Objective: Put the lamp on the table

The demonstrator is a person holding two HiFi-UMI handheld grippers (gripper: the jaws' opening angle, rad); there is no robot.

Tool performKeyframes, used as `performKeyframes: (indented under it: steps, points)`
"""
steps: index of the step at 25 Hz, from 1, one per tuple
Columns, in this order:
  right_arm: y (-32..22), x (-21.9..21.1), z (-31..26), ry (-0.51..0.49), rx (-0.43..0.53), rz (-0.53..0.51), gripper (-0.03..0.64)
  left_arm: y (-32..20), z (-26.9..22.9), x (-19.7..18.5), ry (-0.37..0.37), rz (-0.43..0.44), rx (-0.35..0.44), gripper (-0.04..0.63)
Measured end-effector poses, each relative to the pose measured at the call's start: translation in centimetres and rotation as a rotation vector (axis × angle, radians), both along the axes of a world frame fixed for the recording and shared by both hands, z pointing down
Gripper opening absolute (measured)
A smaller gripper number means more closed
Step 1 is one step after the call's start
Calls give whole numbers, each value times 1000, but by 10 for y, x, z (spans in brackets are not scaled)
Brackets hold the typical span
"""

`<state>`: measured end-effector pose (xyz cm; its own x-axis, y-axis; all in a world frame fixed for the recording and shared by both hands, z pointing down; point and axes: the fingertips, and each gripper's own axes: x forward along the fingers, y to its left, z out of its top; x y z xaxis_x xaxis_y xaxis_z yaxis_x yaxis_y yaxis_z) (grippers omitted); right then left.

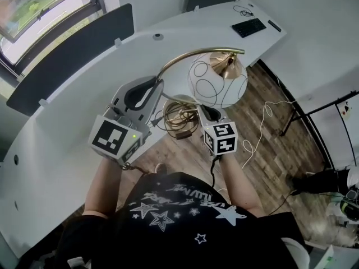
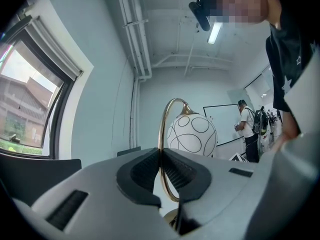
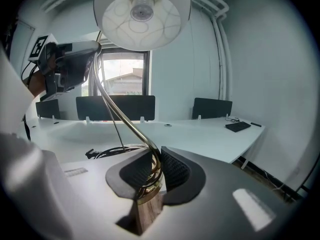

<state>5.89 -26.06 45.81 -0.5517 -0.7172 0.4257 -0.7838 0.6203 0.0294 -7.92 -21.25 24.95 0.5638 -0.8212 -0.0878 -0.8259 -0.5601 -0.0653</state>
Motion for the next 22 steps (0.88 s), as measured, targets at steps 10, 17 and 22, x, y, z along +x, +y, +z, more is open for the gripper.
performKeyframes:
  steps: [10,17,22]
  points:
    - [-29,-26,6,36,5,-10,50,-25,14,-32,7,4,-16,32]
    - [-44,-23,14,18,-3,-23,51,-37,20,-26,10,-17,-19,32]
    - [-70,-26,23,6,-17,-59,51,-60,28,-26,-11,-51,-43,32]
